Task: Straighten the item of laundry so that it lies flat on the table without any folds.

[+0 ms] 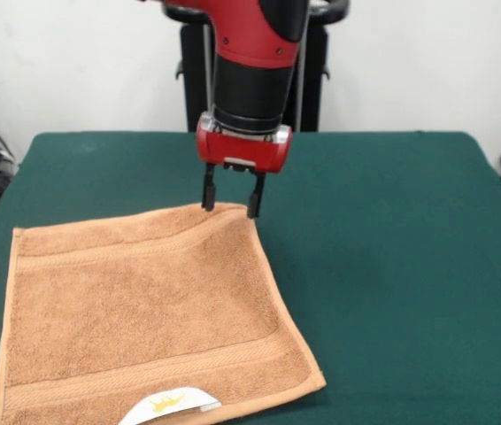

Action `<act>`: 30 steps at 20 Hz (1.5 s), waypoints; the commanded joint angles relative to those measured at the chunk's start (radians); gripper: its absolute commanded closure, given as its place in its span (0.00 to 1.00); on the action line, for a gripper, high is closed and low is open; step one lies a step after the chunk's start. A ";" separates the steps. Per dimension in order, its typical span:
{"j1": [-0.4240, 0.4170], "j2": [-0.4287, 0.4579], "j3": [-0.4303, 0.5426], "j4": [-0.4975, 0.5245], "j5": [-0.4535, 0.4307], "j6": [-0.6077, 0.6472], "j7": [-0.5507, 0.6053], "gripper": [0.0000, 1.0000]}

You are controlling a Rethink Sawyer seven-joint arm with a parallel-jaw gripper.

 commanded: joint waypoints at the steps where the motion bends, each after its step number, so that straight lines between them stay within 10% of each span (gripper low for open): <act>1: -0.013 0.096 0.133 -0.001 -0.052 -0.067 0.073 0.00; 30: 0.057 0.054 0.099 0.003 -0.015 0.005 0.105 0.00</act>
